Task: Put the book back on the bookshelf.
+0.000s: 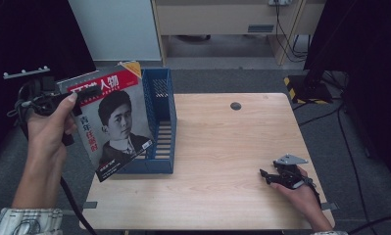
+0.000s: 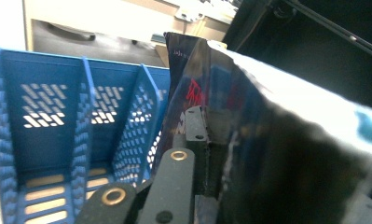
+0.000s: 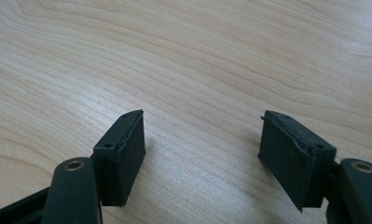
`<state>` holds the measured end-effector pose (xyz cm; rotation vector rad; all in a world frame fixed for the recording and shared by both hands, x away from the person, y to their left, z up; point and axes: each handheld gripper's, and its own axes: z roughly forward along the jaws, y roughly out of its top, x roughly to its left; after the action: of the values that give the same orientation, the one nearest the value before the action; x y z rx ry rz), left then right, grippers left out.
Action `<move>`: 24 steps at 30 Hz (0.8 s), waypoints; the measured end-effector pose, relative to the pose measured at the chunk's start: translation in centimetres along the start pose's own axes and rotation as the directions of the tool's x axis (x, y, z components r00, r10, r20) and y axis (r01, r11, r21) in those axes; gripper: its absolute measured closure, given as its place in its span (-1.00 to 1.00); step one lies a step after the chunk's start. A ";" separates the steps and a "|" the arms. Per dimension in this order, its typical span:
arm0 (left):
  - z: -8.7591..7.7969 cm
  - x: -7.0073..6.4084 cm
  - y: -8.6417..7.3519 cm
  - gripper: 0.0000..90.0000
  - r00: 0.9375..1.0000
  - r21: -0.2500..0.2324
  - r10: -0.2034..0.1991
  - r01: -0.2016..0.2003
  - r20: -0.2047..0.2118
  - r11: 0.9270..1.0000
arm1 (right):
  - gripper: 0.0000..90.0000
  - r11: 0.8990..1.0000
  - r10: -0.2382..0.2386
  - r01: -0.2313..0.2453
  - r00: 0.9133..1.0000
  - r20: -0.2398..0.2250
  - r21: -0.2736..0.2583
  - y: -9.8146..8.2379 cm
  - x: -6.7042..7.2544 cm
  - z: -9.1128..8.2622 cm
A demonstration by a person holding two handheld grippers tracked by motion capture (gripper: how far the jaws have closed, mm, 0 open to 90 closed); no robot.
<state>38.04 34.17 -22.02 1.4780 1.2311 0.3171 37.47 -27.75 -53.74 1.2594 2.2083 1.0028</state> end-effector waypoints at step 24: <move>-3.0 4.0 0.4 0.92 0.994 -0.050 -0.022 0.017 -0.108 0.999 | -0.30 1.000 0.002 -0.002 1.000 -0.001 0.002 0.0 0.0 0.0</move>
<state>37.64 39.18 -22.33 1.4214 1.3149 0.4165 37.45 -27.74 -53.74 1.2631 2.2091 1.0024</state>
